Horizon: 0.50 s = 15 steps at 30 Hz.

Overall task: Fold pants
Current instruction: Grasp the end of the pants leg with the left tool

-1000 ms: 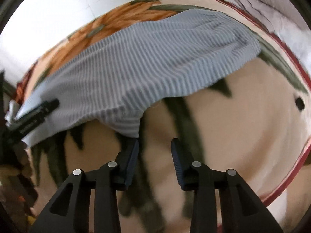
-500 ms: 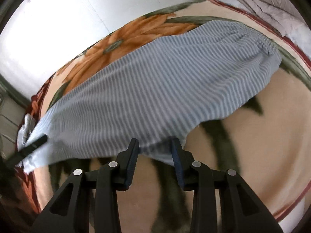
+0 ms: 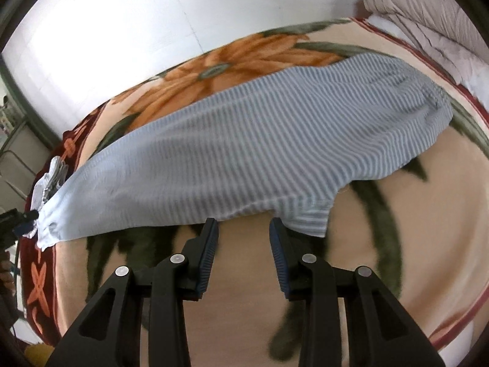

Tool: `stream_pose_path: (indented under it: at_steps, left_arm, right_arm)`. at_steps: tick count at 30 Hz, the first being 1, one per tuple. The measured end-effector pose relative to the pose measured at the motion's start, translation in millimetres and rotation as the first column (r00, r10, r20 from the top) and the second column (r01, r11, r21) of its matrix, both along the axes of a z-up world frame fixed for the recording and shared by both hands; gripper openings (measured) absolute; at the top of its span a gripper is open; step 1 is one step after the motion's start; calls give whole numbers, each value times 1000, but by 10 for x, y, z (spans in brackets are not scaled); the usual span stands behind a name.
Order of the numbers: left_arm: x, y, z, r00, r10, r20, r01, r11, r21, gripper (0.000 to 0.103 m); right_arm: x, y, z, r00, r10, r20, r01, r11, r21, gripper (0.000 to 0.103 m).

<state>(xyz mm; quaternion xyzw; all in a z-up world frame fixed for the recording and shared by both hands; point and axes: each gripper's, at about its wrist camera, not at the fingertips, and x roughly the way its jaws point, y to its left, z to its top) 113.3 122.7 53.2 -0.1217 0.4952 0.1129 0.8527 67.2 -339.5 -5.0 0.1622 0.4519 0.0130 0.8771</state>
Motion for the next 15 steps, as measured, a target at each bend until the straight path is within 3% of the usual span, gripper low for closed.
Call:
stream_pose_path:
  at_steps: [5, 12, 15]
  left_arm:
    - [-198, 577, -199, 982, 188, -29, -189, 979, -73, 63]
    - [-317, 807, -501, 953, 291, -86, -300, 945, -132, 68]
    - [-315, 907, -623, 939, 334, -87, -345, 914, -213, 69]
  right_arm:
    - [-5, 104, 99, 999, 33, 29, -32, 999, -24, 36]
    - [-12, 83, 217, 998, 34, 56, -32, 999, -30, 43]
    - [-4, 61, 219, 998, 32, 56, -30, 999, -32, 44]
